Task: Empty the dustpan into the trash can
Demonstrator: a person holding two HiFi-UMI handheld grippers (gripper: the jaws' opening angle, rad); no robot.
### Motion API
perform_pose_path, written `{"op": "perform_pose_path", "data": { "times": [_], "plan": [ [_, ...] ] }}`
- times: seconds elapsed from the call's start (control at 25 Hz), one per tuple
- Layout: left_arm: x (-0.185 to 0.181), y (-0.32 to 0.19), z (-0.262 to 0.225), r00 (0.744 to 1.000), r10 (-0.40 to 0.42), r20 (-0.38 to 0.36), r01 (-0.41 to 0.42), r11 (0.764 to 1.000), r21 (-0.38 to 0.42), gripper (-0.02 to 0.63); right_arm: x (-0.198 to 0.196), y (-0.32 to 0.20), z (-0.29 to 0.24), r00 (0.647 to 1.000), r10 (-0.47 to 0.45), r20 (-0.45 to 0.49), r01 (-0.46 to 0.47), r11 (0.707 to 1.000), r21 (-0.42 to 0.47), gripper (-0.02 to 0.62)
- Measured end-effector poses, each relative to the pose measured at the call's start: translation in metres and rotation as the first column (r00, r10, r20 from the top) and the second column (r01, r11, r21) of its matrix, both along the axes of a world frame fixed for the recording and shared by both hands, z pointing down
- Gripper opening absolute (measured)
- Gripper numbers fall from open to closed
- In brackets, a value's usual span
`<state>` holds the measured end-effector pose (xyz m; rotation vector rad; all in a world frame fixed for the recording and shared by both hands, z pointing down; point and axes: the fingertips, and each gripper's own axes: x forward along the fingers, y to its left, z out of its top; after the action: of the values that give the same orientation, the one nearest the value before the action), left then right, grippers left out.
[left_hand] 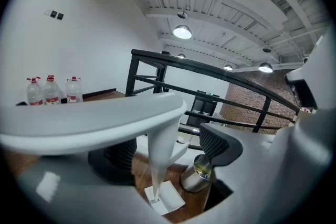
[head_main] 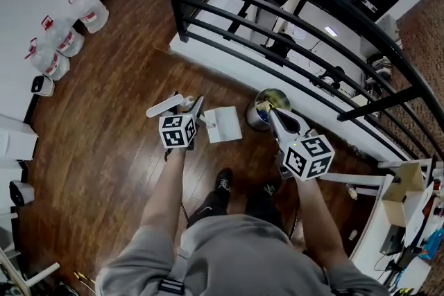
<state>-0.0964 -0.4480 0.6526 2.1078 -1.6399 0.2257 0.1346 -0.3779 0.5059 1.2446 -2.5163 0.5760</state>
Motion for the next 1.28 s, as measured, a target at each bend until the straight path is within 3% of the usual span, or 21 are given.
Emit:
{"op": "perform_pose_path", "data": {
  "times": [0.36,0.48,0.56,0.64,0.76,0.8,0.92,1.08,1.28],
  "plan": [
    [0.008,0.041,0.015,1.000,-0.001,0.005,0.001,0.997,-0.080,0.376,-0.001,0.004,-0.018,0.999,0.002,0.042,-0.004,0.999,0.032,0.000],
    [0.021,0.061,0.007,1.000,0.021,-0.001,-0.021,0.997,-0.079,0.342,0.004,0.003,-0.029,0.997,0.017,0.069,-0.022,0.998,0.064,0.000],
    [0.034,0.070,-0.003,0.998,0.053,-0.016,-0.054,0.996,-0.074,0.273,0.007,0.001,-0.035,0.996,0.025,0.091,-0.033,0.996,0.082,0.000],
    [0.049,0.077,-0.016,0.994,0.092,-0.058,-0.095,0.994,-0.057,0.155,0.007,-0.001,-0.039,0.994,0.022,0.109,-0.033,0.995,0.097,0.000],
    [0.072,0.082,-0.048,0.978,0.178,-0.106,-0.178,0.984,0.010,0.035,0.002,0.001,-0.044,0.993,0.005,0.117,-0.019,0.993,0.116,0.000],
    [0.078,0.082,-0.062,0.971,0.209,-0.114,-0.206,0.978,0.040,0.007,0.000,0.002,-0.047,0.993,-0.001,0.116,-0.013,0.992,0.123,0.000],
    [0.096,0.079,-0.109,0.946,0.300,-0.118,-0.286,0.950,0.124,0.006,-0.003,0.004,-0.054,0.995,-0.007,0.102,-0.007,0.990,0.143,0.000],
    [0.125,0.078,-0.160,0.900,0.425,-0.096,-0.398,0.892,0.212,0.006,-0.001,0.006,-0.064,0.998,0.003,0.056,-0.012,0.986,0.168,0.000],
    [0.149,0.078,-0.203,0.862,0.497,-0.100,-0.457,0.847,0.272,0.006,0.010,0.008,-0.085,0.997,0.007,0.075,-0.023,0.976,0.217,0.000]
  ]
}}
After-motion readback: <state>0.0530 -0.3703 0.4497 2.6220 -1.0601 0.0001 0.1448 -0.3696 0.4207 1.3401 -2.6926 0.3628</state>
